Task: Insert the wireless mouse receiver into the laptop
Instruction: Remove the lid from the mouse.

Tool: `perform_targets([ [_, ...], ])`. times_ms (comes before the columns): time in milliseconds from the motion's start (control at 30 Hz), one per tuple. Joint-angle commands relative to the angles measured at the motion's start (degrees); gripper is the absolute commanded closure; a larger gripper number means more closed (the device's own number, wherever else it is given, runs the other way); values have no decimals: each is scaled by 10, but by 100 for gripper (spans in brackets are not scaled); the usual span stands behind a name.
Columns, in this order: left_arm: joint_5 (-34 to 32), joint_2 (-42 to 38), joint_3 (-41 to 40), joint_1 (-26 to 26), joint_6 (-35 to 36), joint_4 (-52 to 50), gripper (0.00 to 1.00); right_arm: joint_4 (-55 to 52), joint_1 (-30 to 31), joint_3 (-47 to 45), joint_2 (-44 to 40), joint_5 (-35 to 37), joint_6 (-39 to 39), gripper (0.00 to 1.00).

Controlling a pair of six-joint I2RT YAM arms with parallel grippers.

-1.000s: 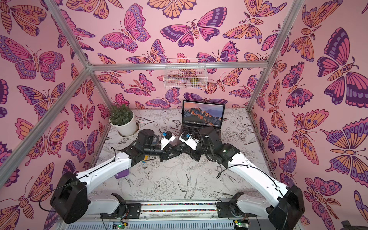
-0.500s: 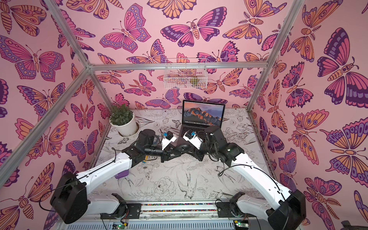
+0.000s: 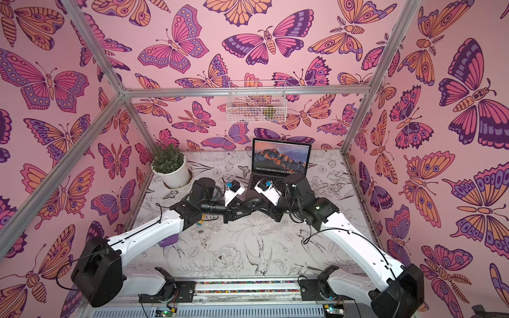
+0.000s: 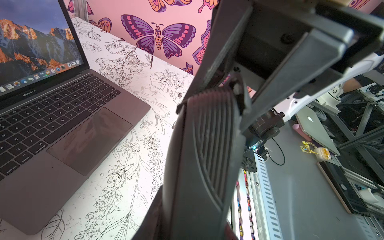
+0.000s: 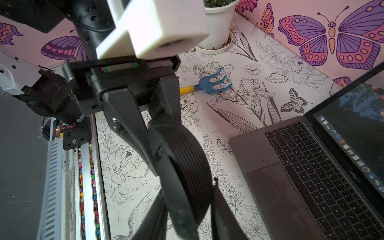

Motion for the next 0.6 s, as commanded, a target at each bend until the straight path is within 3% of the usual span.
perform_targets([
  [0, -47, 13, 5, 19, -32, -25, 100, 18, -11, 7, -18, 52, 20, 82],
  [133, -47, 18, 5, 23, -33, -26, 100, 24, -12, 4, -22, 61, 25, 77],
  [267, -44, 21, 5, 26, -35, -25, 100, 16, -15, 8, -18, 48, 26, 85],
  [367, -38, 21, 5, 25, -38, -22, 100, 18, -15, 9, -9, 29, 31, 86],
  [467, -44, 20, 3, 25, -38, -22, 100, 37, -15, 1, -7, 41, 44, 80],
  [567, -79, 20, -2, 26, -45, -21, 100, 66, -15, -20, -12, 76, 71, 65],
])
